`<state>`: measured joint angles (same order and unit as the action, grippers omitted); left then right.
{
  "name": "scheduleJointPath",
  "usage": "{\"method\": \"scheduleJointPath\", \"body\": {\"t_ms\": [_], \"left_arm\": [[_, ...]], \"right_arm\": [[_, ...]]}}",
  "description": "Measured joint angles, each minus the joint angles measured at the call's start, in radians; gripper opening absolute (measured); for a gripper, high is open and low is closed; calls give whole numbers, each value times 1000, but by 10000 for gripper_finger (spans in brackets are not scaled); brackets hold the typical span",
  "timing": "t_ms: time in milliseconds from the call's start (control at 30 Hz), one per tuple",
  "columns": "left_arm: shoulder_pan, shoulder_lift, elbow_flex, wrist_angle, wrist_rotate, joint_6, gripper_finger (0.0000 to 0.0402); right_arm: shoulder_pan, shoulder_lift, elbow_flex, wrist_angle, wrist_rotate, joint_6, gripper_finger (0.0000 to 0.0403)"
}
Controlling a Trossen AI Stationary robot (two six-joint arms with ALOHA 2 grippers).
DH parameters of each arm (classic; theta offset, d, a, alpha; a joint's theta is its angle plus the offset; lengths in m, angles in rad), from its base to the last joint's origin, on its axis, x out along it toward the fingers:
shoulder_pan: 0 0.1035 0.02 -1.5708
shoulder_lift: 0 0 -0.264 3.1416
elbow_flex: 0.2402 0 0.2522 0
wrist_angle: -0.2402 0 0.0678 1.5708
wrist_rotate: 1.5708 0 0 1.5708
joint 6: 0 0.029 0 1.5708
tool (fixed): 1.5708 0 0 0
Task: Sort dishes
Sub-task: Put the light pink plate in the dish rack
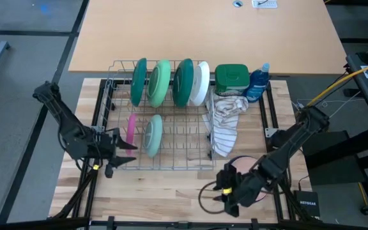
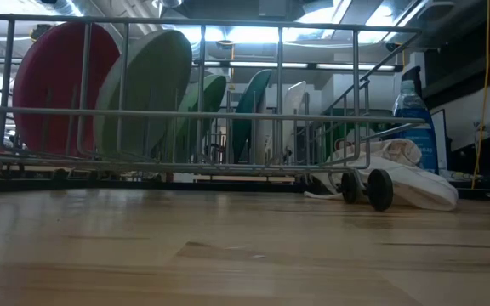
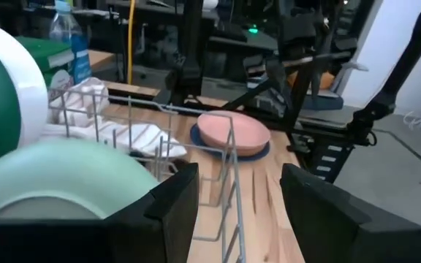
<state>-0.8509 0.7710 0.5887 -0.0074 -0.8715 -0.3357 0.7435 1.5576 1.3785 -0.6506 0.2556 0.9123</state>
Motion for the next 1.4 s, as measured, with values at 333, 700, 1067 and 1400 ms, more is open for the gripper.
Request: {"method": "scheduleJointPath", "body": {"t_ms": [333, 700, 1067, 1400], "left_arm": [[0, 31, -7, 2, 0, 3, 184], [1, 31, -7, 1, 0, 51, 184], [1, 31, -7, -1, 0, 49, 184], [1, 31, -7, -2, 0, 48, 184]], "right_arm": [[-3, 105, 0, -227, -183, 585, 182], [-4, 203, 0, -359, -223, 765, 182], [-4, 276, 0, -394, -222, 845, 182], [-4, 333, 0, -424, -222, 833, 182]]}}
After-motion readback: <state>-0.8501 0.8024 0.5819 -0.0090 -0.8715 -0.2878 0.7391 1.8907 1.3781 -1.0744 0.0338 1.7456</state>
